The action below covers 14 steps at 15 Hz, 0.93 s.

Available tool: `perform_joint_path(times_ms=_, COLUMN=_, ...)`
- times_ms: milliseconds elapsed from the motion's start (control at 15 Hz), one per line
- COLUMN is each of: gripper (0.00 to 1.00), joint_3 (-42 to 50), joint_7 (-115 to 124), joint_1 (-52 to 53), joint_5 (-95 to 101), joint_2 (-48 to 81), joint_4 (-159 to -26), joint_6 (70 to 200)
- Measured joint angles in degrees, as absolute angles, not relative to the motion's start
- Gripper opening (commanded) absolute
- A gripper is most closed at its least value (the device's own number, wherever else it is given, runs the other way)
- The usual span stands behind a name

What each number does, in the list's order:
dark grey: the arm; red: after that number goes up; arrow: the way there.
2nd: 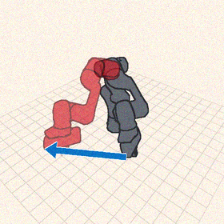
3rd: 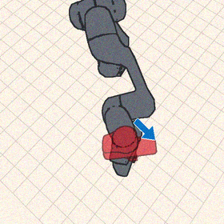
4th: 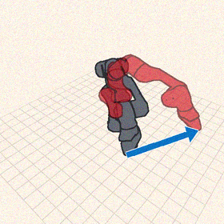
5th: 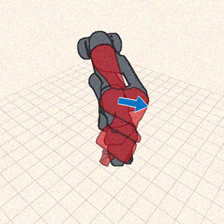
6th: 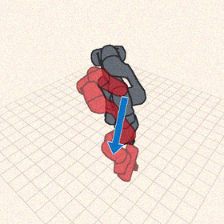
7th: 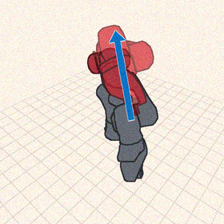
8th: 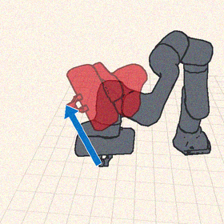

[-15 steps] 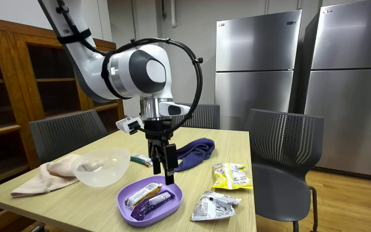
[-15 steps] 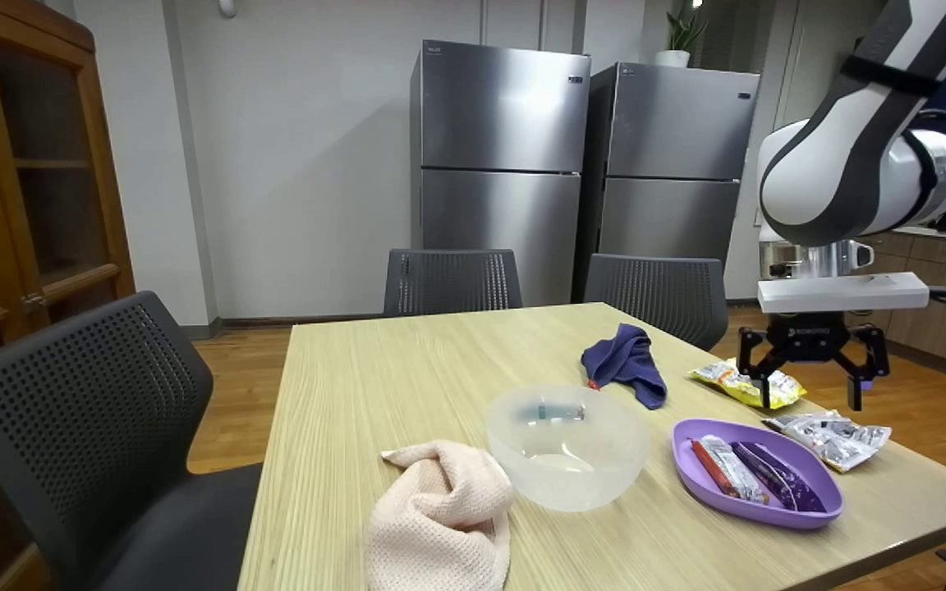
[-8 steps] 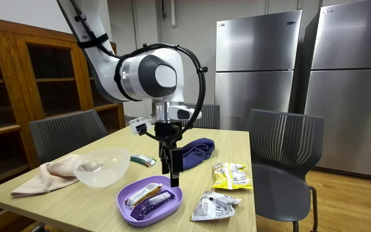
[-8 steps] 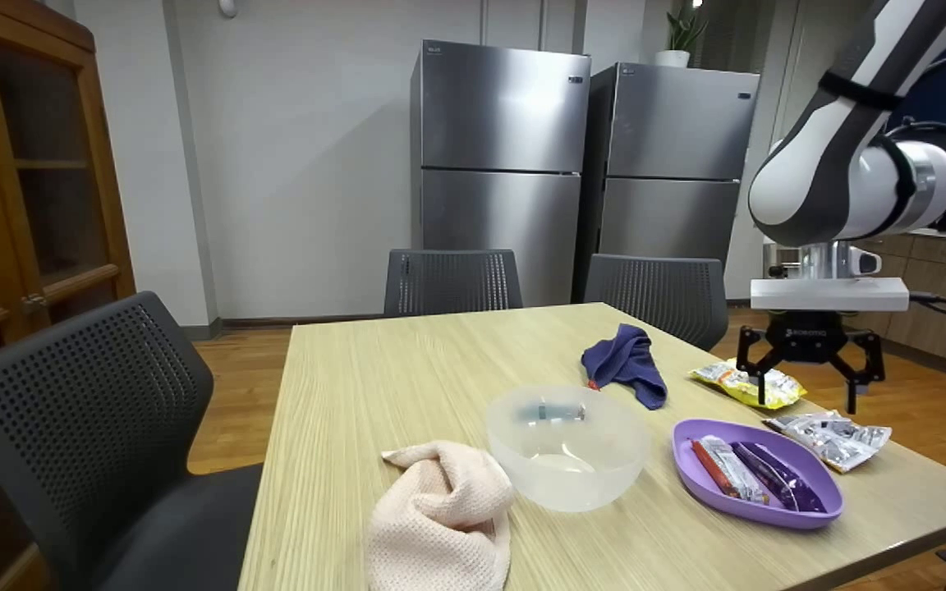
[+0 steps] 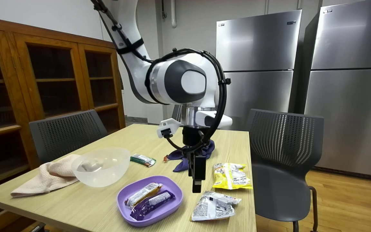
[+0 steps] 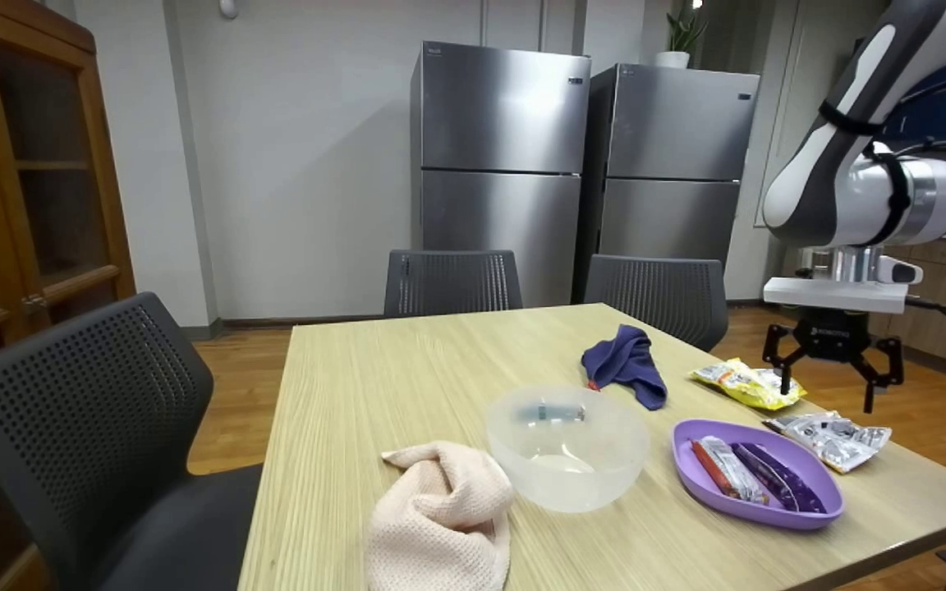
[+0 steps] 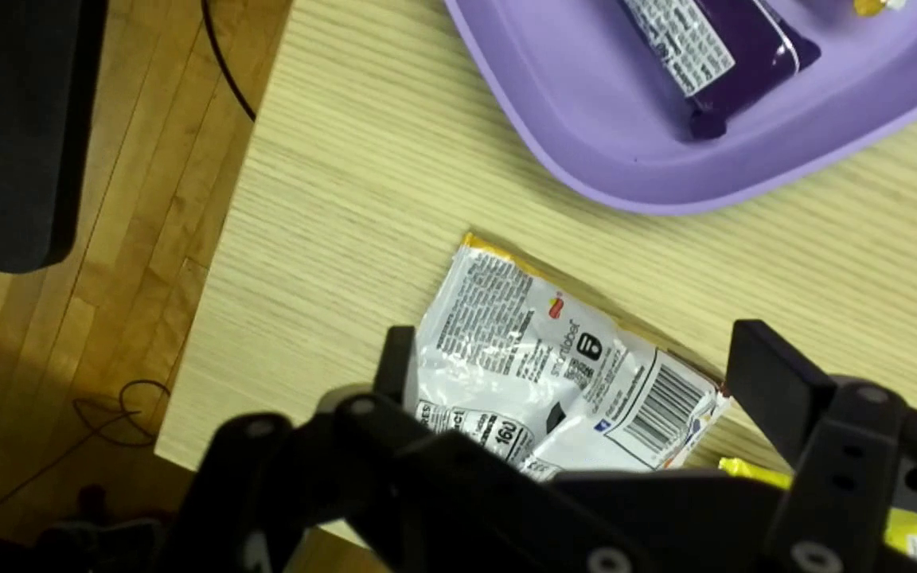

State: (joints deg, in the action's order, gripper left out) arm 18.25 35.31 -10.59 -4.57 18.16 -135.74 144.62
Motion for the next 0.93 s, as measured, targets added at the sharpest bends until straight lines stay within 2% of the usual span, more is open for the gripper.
perform_joint_path(times_ms=933, gripper=1.00, joint_3=21.6, joint_7=42.5, joint_1=-11.3, joint_5=-9.3, joint_2=29.0, joint_4=-126.7, joint_6=144.8)
